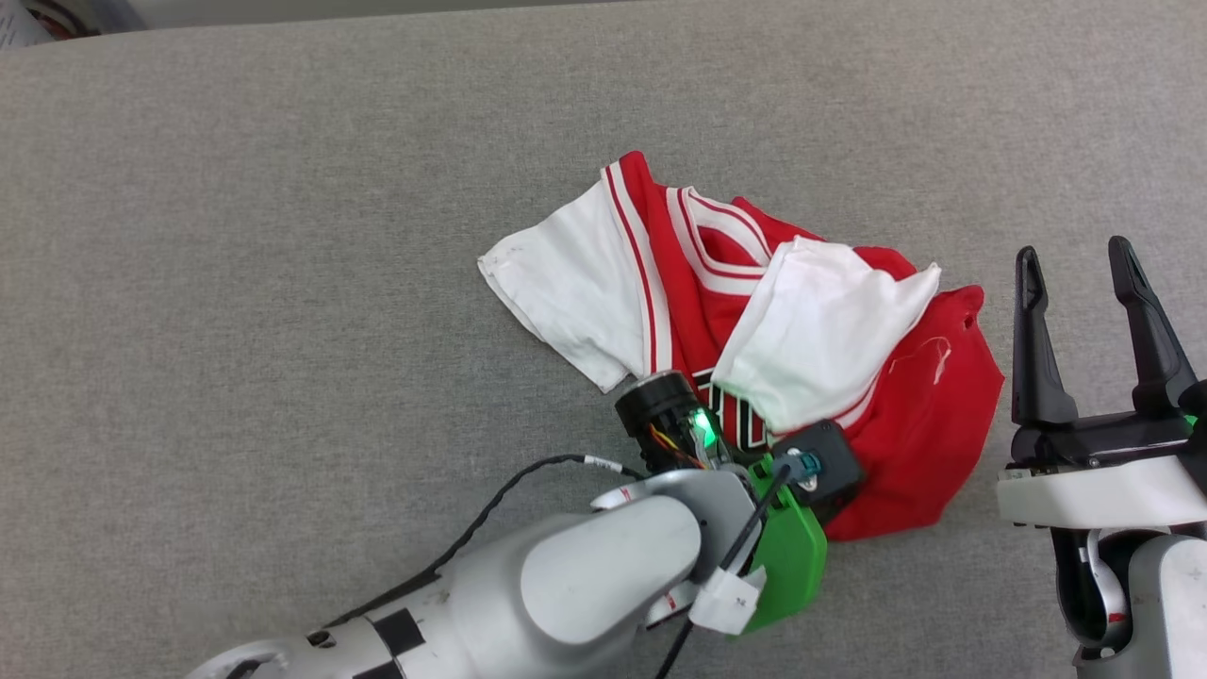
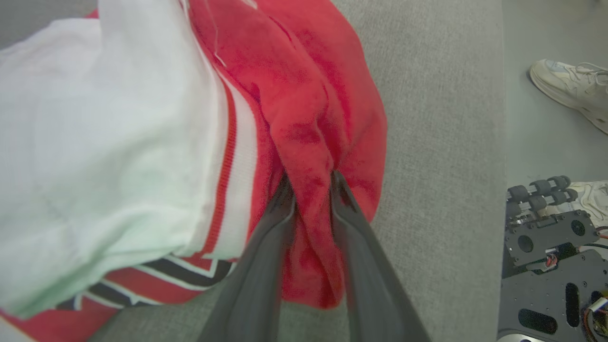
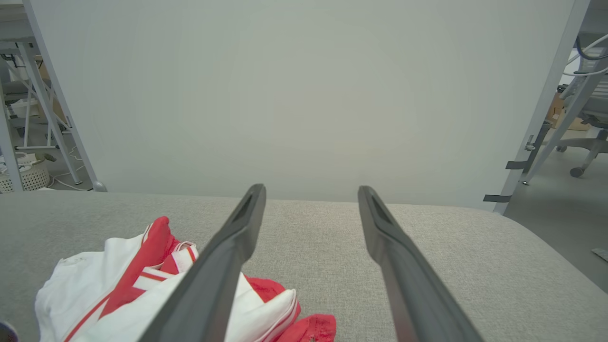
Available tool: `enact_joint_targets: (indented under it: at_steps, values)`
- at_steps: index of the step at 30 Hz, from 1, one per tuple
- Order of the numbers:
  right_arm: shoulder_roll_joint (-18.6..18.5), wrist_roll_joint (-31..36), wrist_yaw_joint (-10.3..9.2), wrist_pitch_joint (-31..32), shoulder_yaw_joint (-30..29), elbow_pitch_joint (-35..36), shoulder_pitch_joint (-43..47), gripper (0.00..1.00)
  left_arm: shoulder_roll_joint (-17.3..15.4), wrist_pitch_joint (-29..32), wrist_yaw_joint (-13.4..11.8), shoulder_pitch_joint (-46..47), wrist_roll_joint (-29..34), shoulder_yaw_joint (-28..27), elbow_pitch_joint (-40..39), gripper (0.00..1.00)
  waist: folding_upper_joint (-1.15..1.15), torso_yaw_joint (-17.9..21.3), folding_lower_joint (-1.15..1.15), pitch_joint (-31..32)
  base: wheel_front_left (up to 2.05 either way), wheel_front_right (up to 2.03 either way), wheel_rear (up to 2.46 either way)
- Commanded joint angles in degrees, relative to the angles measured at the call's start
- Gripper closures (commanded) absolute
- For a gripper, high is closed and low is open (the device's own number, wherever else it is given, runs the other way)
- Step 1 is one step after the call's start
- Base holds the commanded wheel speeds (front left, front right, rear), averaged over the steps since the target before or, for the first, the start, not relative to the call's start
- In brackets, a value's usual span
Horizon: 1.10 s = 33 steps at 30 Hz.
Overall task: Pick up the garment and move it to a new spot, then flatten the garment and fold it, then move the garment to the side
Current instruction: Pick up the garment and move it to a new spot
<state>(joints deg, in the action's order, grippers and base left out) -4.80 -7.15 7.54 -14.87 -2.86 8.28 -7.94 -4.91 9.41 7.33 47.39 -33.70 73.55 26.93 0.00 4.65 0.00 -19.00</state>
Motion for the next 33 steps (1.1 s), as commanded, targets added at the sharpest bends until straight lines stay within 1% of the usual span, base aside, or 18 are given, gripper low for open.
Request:
enact_joint_targets:
  at_steps: [1, 4, 7, 9, 11, 15, 17, 21, 25, 27, 30, 33]
  values:
    - [-0.05, 0.65, -0.05, -0.13, 0.05, -0.38, 0.53, 0.0, 0.45, -2.99, 0.15, 1.81, 0.19, -0.21, 0.8, 0.0, 0.0, -1.07, 0.0, 1.45, 0.0, 0.0, 0.0]
    - [-0.1, 0.81, -0.05, -0.13, 0.27, -1.17, 1.62, 0.0, 0.91, -10.94, -0.21, 3.27, 0.13, -2.25, 2.12, 0.0, 0.0, -1.93, 0.0, 3.62, 0.0, 0.0, 0.0]
    - [-0.1, 0.89, -0.05, -0.13, 0.16, -1.79, 2.87, 0.0, 1.13, -16.83, -2.46, 3.31, 0.35, -4.72, 1.28, 0.0, 0.0, -2.93, 0.0, 5.86, 0.0, 0.0, 0.0]
    - [-0.06, 0.91, -0.05, -0.13, 0.11, -2.09, 3.72, 0.0, 0.81, -20.34, -4.9, 2.77, 0.24, -7.02, 0.12, 0.0, 0.0, -3.68, 0.0, 7.28, 0.0, 0.0, 0.0]
    - [0.0, 0.95, -0.05, -0.13, 0.3, -2.3, 4.54, 0.0, -0.84, -22.49, -8.15, 2.1, 0.75, -9.61, -1.34, 0.0, 0.0, -4.38, 0.0, 8.53, 0.0, 0.0, 0.0]
    - [0.14, 1.01, -0.05, -0.13, 0.6, -2.44, 5.55, 0.0, -4.63, -24.16, -14.11, -0.33, 1.61, -15.6, -4.8, 0.0, 0.0, -5.6, 0.0, 9.99, 0.0, 0.0, 0.0]
    - [0.17, 1.08, -0.05, -0.13, 0.77, -2.5, 5.95, 0.0, -6.91, -24.34, -17.36, -2.61, 2.42, -19.75, -7.74, 0.0, 0.0, -6.21, 0.0, 10.61, 0.0, 0.0, 0.0]
    - [0.24, 1.19, -0.05, -0.13, 0.82, -2.38, 6.53, 0.0, -10.59, -24.38, -21.29, -8.13, 5.17, -26.8, -13.32, 0.0, 0.0, -7.36, 0.0, 11.38, 0.0, 0.0, 0.0]
    - [0.29, 1.32, -0.05, -0.13, 1.25, -2.5, 7.12, 0.0, -13.08, -24.39, -24.22, -14.79, 7.87, -33.62, -17.4, 0.0, 0.0, -8.15, 0.0, 12.3, 0.0, 0.0, 0.0]
    - [0.32, 1.32, -0.05, -0.13, 1.49, -2.61, 7.27, 0.0, -13.74, -24.4, -25.35, -18.79, 8.95, -37.36, -19.66, 0.0, 0.0, -8.33, 0.0, 12.67, 0.0, 0.0, 0.0]
    - [0.35, 1.38, -0.05, -0.13, 1.83, -2.66, 7.54, 0.0, -14.33, -24.4, -26.26, -24.75, 10.39, -42.77, -22.27, 0.0, 0.0, -8.57, 0.0, 13.29, 0.0, 0.0, 0.0]
    - [0.41, 1.39, -0.05, -0.13, 2.24, -2.69, 8.08, 0.0, -14.23, -24.4, -26.05, -30.94, 11.64, -48.27, -24.21, 0.0, 0.0, -8.71, 0.0, 13.97, 0.0, 0.0, 0.0]
